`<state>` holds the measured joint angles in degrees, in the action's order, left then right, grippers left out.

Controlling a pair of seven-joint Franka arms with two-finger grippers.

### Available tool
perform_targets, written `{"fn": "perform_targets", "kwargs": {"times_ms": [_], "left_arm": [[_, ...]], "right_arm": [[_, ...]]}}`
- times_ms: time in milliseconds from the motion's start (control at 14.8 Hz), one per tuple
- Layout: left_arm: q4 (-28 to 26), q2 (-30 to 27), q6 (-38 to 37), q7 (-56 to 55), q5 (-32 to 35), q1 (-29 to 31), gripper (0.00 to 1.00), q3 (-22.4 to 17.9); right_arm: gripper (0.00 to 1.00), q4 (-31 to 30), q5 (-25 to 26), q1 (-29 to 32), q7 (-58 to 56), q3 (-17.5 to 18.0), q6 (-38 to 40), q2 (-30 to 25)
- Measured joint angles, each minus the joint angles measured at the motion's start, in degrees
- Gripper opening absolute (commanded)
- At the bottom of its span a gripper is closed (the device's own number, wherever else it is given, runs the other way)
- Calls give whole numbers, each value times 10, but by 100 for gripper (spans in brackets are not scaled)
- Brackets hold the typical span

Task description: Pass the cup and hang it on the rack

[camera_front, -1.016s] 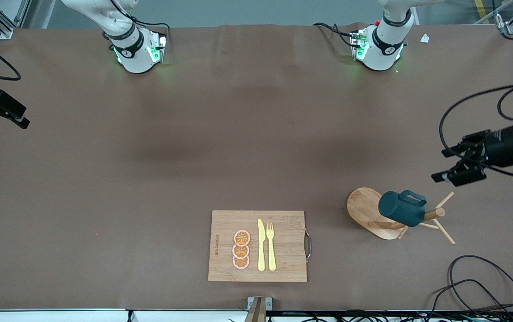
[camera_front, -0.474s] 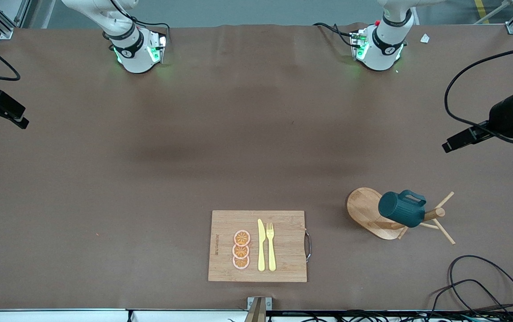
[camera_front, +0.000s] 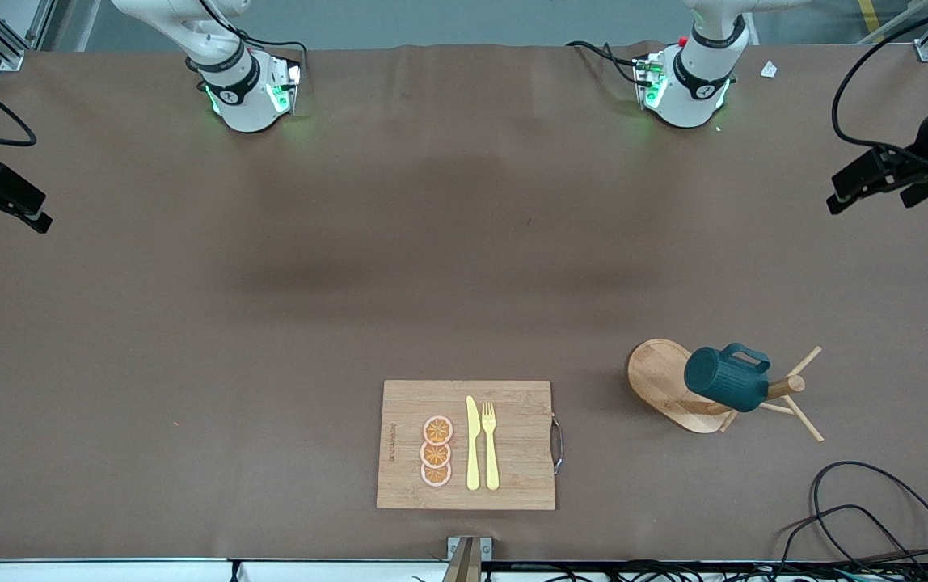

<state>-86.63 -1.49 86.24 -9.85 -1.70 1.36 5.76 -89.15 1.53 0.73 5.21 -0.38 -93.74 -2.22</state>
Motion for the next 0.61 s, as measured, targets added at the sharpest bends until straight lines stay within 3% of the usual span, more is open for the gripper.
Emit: {"fn": "perform_targets", "kwargs": {"times_ms": [610], "left_arm": [[-36, -20, 0, 3, 0, -6, 100, 11]], "right_arm": [[100, -4, 0, 0, -2, 1, -13, 0]]}}
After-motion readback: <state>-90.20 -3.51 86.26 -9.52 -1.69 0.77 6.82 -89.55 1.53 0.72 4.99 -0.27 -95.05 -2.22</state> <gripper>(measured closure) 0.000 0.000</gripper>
